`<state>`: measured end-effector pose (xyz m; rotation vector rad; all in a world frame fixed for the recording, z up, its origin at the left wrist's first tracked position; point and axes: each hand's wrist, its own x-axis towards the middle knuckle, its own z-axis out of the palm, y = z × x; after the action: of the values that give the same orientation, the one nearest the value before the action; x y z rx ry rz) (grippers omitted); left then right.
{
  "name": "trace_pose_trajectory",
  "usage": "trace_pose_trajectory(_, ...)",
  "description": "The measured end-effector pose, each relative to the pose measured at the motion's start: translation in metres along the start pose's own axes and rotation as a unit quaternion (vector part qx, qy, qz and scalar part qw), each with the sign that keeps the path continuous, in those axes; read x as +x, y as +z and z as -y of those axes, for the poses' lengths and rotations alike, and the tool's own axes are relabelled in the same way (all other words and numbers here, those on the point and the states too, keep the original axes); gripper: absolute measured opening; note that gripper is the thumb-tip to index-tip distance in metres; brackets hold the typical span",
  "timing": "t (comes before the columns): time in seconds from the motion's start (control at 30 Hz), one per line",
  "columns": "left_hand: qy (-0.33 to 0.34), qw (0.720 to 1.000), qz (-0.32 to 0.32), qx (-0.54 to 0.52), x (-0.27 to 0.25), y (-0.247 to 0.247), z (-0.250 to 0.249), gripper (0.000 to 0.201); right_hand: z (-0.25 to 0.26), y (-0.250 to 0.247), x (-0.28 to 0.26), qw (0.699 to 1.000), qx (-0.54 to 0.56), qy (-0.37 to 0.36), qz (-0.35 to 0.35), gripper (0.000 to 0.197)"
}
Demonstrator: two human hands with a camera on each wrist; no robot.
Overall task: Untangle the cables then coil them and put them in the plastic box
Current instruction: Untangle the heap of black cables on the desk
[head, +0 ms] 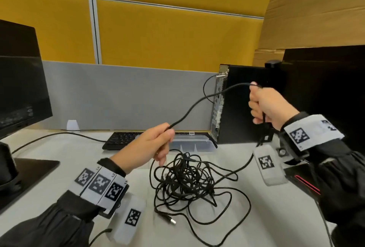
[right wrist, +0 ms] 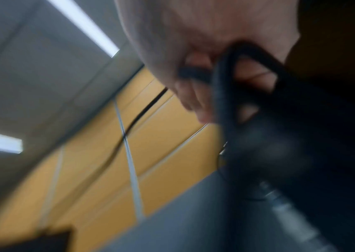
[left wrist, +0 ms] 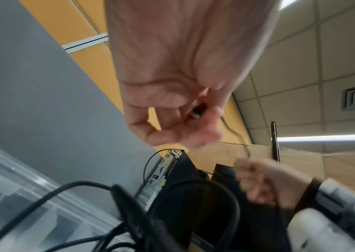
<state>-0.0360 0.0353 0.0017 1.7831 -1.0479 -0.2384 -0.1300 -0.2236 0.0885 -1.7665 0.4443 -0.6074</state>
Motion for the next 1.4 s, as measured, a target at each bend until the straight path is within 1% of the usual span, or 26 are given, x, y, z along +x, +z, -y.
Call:
trace_pose_trajectory(0.03, 0.001, 1.0, -0.025, -0.001, 0.001, -0.002, 0.0, 0.028, -0.013, -0.003, 0.003, 0.995, -0.095, -0.002, -0.004, 0.04)
trace_pose_trajectory(0.1, -0.002, 0.998, -0.064, -0.002, 0.004, -0.002, -0.002, 0.028, -0.036, -0.009, 0.005, 0.946, -0.32, -0.049, 0.007, 0.018)
trace_pose_trajectory(0.13, -0.005, 0.997, -0.074, -0.004, 0.005, -0.001, -0.003, 0.029, -0.043, -0.01, 0.002, 0.914, -0.396, -0.086, 0.022, 0.02)
trace_pose_trajectory(0.17, -0.005, 0.997, -0.078, -0.005, 0.007, 0.001, -0.004, 0.028, -0.049, -0.008, -0.002, 0.886, -0.446, -0.125, 0.032, 0.036)
trace_pose_trajectory(0.2, -0.004, 0.997, -0.078, -0.004, 0.009, 0.004, -0.004, 0.028, -0.053, -0.004, -0.01, 0.865, -0.468, -0.179, 0.034, 0.047)
trace_pose_trajectory(0.23, -0.002, 0.997, -0.079, 0.006, 0.012, 0.006, -0.003, 0.028, -0.055, 0.001, -0.021, 0.846, -0.47, -0.25, 0.023, 0.049)
trace_pose_trajectory(0.3, 0.002, 0.996, -0.088, 0.035, 0.016, 0.009, -0.002, 0.027, -0.053, 0.016, -0.049, 0.809, -0.453, -0.374, 0.024, 0.033)
trace_pose_trajectory(0.33, 0.003, 0.995, -0.094, 0.041, 0.018, 0.01, -0.002, 0.027, -0.053, 0.02, -0.063, 0.798, -0.445, -0.398, 0.077, 0.023)
trace_pose_trajectory(0.4, 0.001, 0.994, -0.102, 0.029, 0.021, 0.012, -0.001, 0.026, -0.061, 0.03, -0.088, 0.786, -0.441, -0.345, 0.263, 0.016)
trace_pose_trajectory(0.47, 0.003, 0.995, -0.096, 0.014, 0.022, 0.017, -0.002, 0.025, -0.081, 0.04, -0.1, 0.723, -0.498, -0.234, 0.418, 0.027)
trace_pose_trajectory(0.53, 0.004, 0.996, -0.081, 0.026, 0.024, 0.022, -0.002, 0.024, -0.102, 0.051, -0.103, 0.645, -0.596, -0.178, 0.445, 0.035)
trace_pose_trajectory(0.57, 0.002, 0.996, -0.072, 0.043, 0.025, 0.023, -0.001, 0.024, -0.108, 0.055, -0.103, 0.62, -0.632, -0.181, 0.428, 0.032)
trace_pose_trajectory(0.6, -0.002, 0.996, -0.062, 0.067, 0.025, 0.022, 0.0, 0.024, -0.111, 0.057, -0.101, 0.617, -0.645, -0.19, 0.409, 0.028)
trace_pose_trajectory(0.63, -0.008, 0.995, -0.049, 0.092, 0.025, 0.021, 0.001, 0.024, -0.112, 0.058, -0.097, 0.634, -0.636, -0.193, 0.396, 0.024)
trace_pose_trajectory(0.67, -0.016, 0.992, -0.038, 0.119, 0.024, 0.019, 0.003, 0.024, -0.111, 0.056, -0.093, 0.667, -0.606, -0.193, 0.389, 0.022)
trace_pose_trajectory(0.77, -0.019, 0.982, -0.065, 0.178, 0.015, 0.014, 0.01, 0.032, -0.103, 0.044, -0.075, 0.792, -0.453, -0.165, 0.375, 0.022)
trace_pose_trajectory(0.83, 0.031, 0.986, -0.077, 0.146, 0.006, 0.014, 0.01, 0.043, -0.098, 0.039, -0.067, 0.836, -0.388, -0.178, 0.346, 0.024)
trace_pose_trajectory(0.9, 0.081, 0.989, -0.004, 0.125, -0.001, 0.017, 0.01, 0.063, -0.092, 0.038, -0.063, 0.869, -0.329, -0.201, 0.31, 0.027)
trace_pose_trajectory(0.93, 0.083, 0.982, 0.054, 0.163, -0.003, 0.02, 0.011, 0.073, -0.088, 0.038, -0.062, 0.881, -0.304, -0.207, 0.298, 0.028)
trace_pose_trajectory(1.0, 0.061, 0.936, 0.149, 0.314, 0.0, 0.029, 0.023, 0.087, -0.079, 0.039, -0.06, 0.886, -0.295, -0.217, 0.286, 0.029)
trace_pose_trajectory(1.03, 0.043, 0.911, 0.169, 0.375, 0.002, 0.033, 0.03, 0.087, -0.074, 0.039, -0.059, 0.882, -0.306, -0.23, 0.276, 0.028)
trace_pose_trajectory(1.07, 0.027, 0.9, 0.167, 0.403, 0.005, 0.036, 0.036, 0.081, -0.069, 0.038, -0.058, 0.878, -0.316, -0.247, 0.261, 0.027)
trace_pose_trajectory(1.2, 0.036, 0.949, 0.085, 0.301, 0.012, 0.028, 0.04, 0.024, -0.047, 0.024, -0.051, 0.886, -0.308, -0.318, 0.138, 0.019)
trace_pose_trajectory(1.27, 0.049, 0.972, 0.051, 0.223, 0.013, 0.022, 0.039, 0.004, -0.038, 0.015, -0.045, 0.887, -0.289, -0.352, 0.078, 0.015)
trace_pose_trajectory(1.33, 0.048, 0.988, 0.004, 0.147, 0.011, 0.02, 0.041, 0.007, -0.033, 0.01, -0.04, 0.887, -0.27, -0.37, 0.055, 0.014)
trace_pose_trajectory(1.4, 0.038, 0.992, -0.036, 0.114, 0.008, 0.023, 0.046, 0.026, -0.029, 0.01, -0.037, 0.886, -0.269, -0.373, 0.061, 0.014)
